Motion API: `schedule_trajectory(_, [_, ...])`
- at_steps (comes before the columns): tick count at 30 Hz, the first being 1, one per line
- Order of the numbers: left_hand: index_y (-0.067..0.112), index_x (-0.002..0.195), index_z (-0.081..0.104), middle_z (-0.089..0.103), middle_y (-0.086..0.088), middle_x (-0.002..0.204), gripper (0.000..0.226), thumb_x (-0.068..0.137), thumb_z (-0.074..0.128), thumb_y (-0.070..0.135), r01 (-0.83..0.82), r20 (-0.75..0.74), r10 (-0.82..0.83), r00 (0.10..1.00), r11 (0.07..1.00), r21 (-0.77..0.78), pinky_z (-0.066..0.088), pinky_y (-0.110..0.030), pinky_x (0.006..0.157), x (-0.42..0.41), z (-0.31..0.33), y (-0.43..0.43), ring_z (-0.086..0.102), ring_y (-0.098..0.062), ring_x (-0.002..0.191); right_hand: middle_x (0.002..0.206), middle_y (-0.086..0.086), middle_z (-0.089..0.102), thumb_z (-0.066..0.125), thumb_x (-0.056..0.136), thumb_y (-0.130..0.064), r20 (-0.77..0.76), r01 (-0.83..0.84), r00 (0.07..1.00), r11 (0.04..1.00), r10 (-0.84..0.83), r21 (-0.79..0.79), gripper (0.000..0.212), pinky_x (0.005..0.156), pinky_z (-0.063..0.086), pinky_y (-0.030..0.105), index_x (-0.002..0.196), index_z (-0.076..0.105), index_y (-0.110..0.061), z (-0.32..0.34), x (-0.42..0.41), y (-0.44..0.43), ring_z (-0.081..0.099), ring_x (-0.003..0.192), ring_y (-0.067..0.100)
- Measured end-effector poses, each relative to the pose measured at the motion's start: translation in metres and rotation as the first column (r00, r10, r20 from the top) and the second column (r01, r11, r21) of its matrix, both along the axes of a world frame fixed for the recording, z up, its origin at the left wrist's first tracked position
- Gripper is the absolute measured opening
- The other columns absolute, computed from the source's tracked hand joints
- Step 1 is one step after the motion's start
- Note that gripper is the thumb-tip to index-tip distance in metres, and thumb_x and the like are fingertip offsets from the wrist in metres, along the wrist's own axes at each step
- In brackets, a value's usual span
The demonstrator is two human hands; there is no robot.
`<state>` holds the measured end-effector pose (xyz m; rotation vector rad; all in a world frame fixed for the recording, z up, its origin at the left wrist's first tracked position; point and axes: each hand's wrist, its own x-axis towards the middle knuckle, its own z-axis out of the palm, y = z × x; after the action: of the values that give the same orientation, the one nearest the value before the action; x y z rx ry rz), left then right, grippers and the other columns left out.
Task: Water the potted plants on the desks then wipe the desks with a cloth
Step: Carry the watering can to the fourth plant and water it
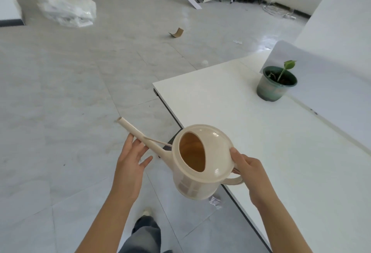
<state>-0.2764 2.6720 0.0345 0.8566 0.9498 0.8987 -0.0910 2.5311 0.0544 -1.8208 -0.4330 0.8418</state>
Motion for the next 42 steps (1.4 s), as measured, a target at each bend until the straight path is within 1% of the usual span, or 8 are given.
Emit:
schedule_trajectory(6, [0.034,0.141,0.028,0.042,0.006,0.143,0.049,0.097,0.039,0.018,0.257,0.03,-0.257,0.966,0.966,0.024,0.036,-0.045,0.106,0.039,0.015,0.088,0.043,-0.016,0.129,0.081,0.008,0.065,0.052,0.089,-0.035,0.014,0.194,0.981,0.981,-0.194,0.0,0.046,0.072,0.044,0.023,0.078,0.063,0.008,0.012,0.011,0.058,0.061,0.084,0.02])
schedule_trajectory(17, [0.046,0.124,0.037,0.051,0.014,0.128,0.043,0.095,0.04,0.014,0.555,0.114,-0.55,0.827,0.832,-0.015,0.038,-0.043,0.098,0.162,0.012,0.143,0.058,-0.016,0.106,0.067,0.003,0.057,0.052,0.089,-0.036,0.023,0.473,0.881,0.881,-0.473,0.016,0.041,0.072,0.042,0.027,0.059,0.06,-0.008,0.011,0.074,0.077,0.052,0.068,0.019])
schedule_trajectory(21, [0.044,0.124,0.037,0.051,0.015,0.127,0.041,0.095,0.041,0.016,0.614,0.096,-0.61,0.787,0.789,-0.02,0.039,-0.043,0.098,0.209,0.015,0.143,0.057,-0.016,0.108,0.076,0.006,0.065,0.053,0.087,-0.04,0.008,0.535,0.844,0.844,-0.536,0.017,0.045,0.081,0.045,0.032,0.07,0.067,-0.001,0.008,0.107,0.069,0.058,0.077,0.023])
schedule_trajectory(28, [0.044,0.129,0.037,0.045,0.018,0.139,0.046,0.095,0.038,0.013,0.705,0.072,-0.704,0.706,0.709,0.016,0.036,-0.039,0.098,0.279,0.013,0.137,0.056,-0.013,0.109,0.034,-0.012,0.051,0.055,0.087,-0.036,-0.041,0.697,0.717,0.717,-0.696,0.016,0.049,0.065,0.041,0.025,0.047,0.047,-0.009,0.01,0.148,0.063,0.052,0.062,0.018])
schedule_trajectory(33, [0.037,0.141,0.032,0.042,0.019,0.143,0.053,0.094,0.037,0.011,0.799,0.006,-0.801,0.599,0.598,0.061,0.036,-0.035,0.097,0.33,0.01,0.128,0.056,-0.01,0.108,0.063,0.005,0.065,0.056,0.086,-0.039,-0.084,0.767,0.642,0.64,-0.762,0.049,0.05,0.071,0.048,0.03,0.066,0.061,0.007,0.016,0.159,0.053,0.061,0.074,0.024])
schedule_trajectory(36, [0.034,0.14,0.034,0.058,0.01,0.127,0.054,0.093,0.04,0.009,0.839,0.025,-0.842,0.539,0.54,0.064,0.041,-0.03,0.087,0.359,0.007,0.122,0.057,-0.014,0.099,0.073,0.008,0.068,0.055,0.087,-0.037,-0.091,0.8,0.599,0.598,-0.795,0.044,0.056,0.068,0.047,0.028,0.079,0.063,0.018,0.022,0.161,0.048,0.065,0.082,0.022])
schedule_trajectory(39, [0.033,0.143,0.028,0.063,0.003,0.102,0.059,0.092,0.041,0.007,0.874,0.033,-0.874,0.484,0.485,0.032,0.044,-0.03,0.085,0.383,0.004,0.116,0.056,-0.018,0.095,0.077,0.01,0.07,0.056,0.087,-0.034,-0.101,0.828,0.561,0.56,-0.822,0.035,0.052,0.067,0.046,0.026,0.083,0.063,0.018,0.032,0.16,0.046,0.066,0.085,0.018])
schedule_trajectory(42, [0.035,0.145,0.023,0.059,-0.004,0.109,0.061,0.092,0.043,0.011,0.912,-0.015,-0.912,0.41,0.41,0.008,0.043,-0.032,0.087,0.404,0.002,0.114,0.056,-0.019,0.097,0.083,0.009,0.07,0.056,0.088,-0.029,-0.106,0.832,0.553,0.555,-0.826,0.019,0.044,0.07,0.047,0.029,0.085,0.065,0.014,0.037,0.159,0.045,0.065,0.09,0.018])
